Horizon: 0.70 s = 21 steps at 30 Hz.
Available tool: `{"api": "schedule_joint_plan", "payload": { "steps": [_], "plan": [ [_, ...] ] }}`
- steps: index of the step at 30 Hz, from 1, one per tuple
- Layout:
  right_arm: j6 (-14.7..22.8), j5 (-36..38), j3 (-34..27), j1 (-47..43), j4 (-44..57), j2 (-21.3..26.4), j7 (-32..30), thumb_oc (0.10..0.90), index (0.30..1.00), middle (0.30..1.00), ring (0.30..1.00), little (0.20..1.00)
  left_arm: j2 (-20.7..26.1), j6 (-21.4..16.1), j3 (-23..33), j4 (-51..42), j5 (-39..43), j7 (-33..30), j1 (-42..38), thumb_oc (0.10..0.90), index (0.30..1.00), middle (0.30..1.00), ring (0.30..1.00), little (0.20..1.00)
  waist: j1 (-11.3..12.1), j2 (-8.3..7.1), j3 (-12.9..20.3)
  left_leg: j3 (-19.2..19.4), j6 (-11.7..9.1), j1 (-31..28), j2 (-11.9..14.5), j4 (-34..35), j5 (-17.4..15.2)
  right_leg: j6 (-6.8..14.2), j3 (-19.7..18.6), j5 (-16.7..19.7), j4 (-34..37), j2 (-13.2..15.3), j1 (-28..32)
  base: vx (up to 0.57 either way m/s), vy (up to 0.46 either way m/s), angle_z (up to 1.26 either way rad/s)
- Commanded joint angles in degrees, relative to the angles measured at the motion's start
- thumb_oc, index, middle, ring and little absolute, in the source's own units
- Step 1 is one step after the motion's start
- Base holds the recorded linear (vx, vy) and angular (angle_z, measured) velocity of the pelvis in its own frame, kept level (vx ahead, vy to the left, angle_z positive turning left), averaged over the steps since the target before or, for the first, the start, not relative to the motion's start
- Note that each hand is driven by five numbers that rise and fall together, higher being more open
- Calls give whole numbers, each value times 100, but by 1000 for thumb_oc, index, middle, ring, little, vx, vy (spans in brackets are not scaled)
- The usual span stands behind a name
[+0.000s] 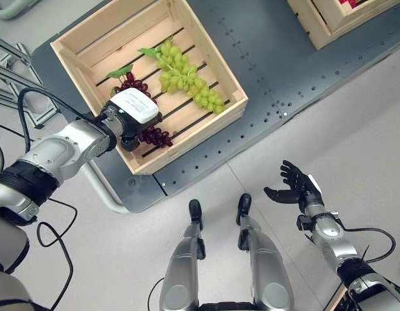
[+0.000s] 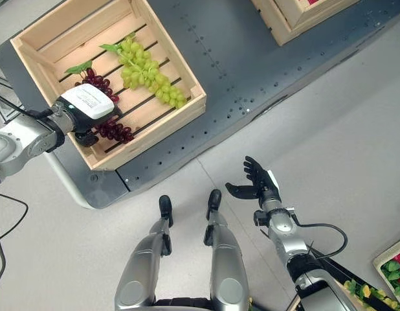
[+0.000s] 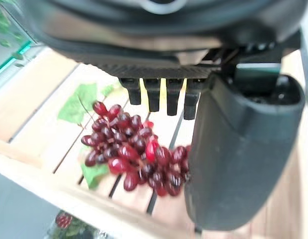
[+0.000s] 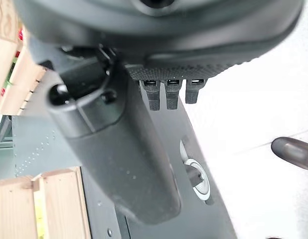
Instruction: Pick up the fruits from the basket on one side to the basket on the other side
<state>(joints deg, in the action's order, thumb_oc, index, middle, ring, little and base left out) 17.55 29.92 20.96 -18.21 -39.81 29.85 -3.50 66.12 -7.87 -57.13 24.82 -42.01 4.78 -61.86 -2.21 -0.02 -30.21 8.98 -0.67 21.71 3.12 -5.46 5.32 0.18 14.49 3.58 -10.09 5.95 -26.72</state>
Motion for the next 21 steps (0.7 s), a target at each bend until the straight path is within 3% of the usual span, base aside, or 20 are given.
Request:
{"api": "schedule_joint_plan", "payload": {
  "steps": [1, 12, 21],
  "plan": [
    [407, 162, -147, -30, 284, 182, 15, 800, 900, 900, 900, 900, 237, 120, 250, 95, -210, -178, -730, 800, 900, 900, 900, 900, -49, -209, 42, 221, -72, 485, -22, -867, -517, 181, 120, -472, -368, -61, 122, 0, 0, 0],
    [355, 279, -85, -254, 330, 133, -109, 800, 900, 900, 900, 900, -136, 360, 25, 664, -469, -491, -896, 800, 900, 900, 900, 900, -117, -391, 42, 222, -69, 1257, 50, -1142, -527, 172, 63, -425, -621, -74, -656, -2, 3, 2],
    [395, 370, -79, -323, 626, 190, -213, 800, 900, 900, 900, 900, -294, 964, 7, 1114, -996, -1106, -1093, 800, 900, 900, 900, 900, -178, -391, 42, 207, -34, 1821, 112, -1526, -626, 146, 52, -476, -975, 12, -1206, -22, 6, -1]
  ]
}}
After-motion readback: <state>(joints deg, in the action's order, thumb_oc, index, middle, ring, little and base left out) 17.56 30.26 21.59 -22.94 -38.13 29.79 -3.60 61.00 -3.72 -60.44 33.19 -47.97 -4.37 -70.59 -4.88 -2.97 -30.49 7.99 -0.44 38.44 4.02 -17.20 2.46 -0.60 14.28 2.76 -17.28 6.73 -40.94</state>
